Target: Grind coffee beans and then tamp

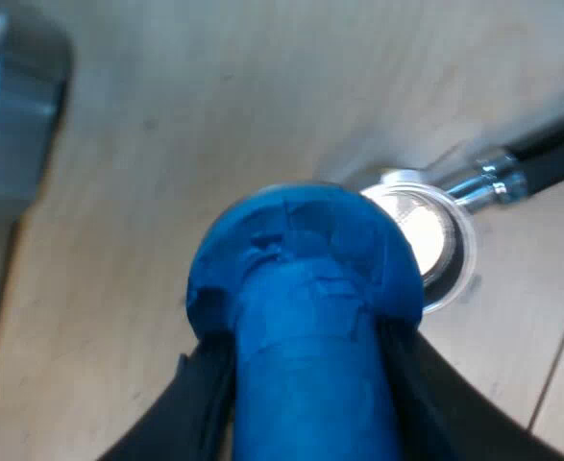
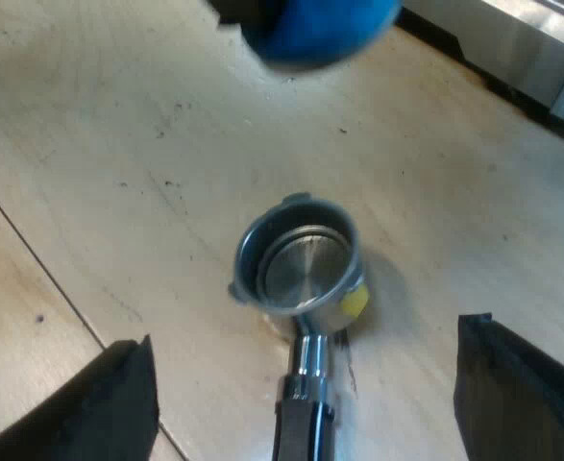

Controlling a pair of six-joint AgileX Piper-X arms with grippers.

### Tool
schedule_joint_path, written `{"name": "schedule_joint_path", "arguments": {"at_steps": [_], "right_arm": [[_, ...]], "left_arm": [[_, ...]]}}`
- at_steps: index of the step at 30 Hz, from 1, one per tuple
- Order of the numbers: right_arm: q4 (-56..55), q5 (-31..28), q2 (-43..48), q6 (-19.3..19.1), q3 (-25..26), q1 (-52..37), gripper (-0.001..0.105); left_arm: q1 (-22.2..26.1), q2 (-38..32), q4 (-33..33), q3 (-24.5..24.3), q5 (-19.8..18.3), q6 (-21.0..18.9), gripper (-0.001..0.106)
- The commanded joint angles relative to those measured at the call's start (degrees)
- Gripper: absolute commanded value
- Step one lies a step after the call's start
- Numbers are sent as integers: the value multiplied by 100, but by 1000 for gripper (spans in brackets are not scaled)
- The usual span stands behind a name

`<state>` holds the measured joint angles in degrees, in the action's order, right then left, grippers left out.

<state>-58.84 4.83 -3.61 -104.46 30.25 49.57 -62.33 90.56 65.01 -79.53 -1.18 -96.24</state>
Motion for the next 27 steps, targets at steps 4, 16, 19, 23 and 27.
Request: {"name": "schedule_joint_path", "arguments": {"at_steps": [4, 16, 19, 23, 27], "right_arm": [[489, 55, -347, -253, 17, -4, 66], [1719, 546, -1750, -503, 17, -4, 66], [2047, 672, -2062, -508, 17, -4, 66], [2363, 820, -2365, -508, 17, -4, 66], [2659, 936, -2683, -508, 17, -4, 66]], "left_arm": [[487, -475, 343, -31, 118, -92, 1], [1366, -1447, 394, 848, 183, -242, 1], [1630, -1777, 316, 1263, 183, -254, 1], [1995, -2077, 225, 1775, 183, -254, 1], [2538, -2283, 91, 2356, 156, -254, 1]]}}
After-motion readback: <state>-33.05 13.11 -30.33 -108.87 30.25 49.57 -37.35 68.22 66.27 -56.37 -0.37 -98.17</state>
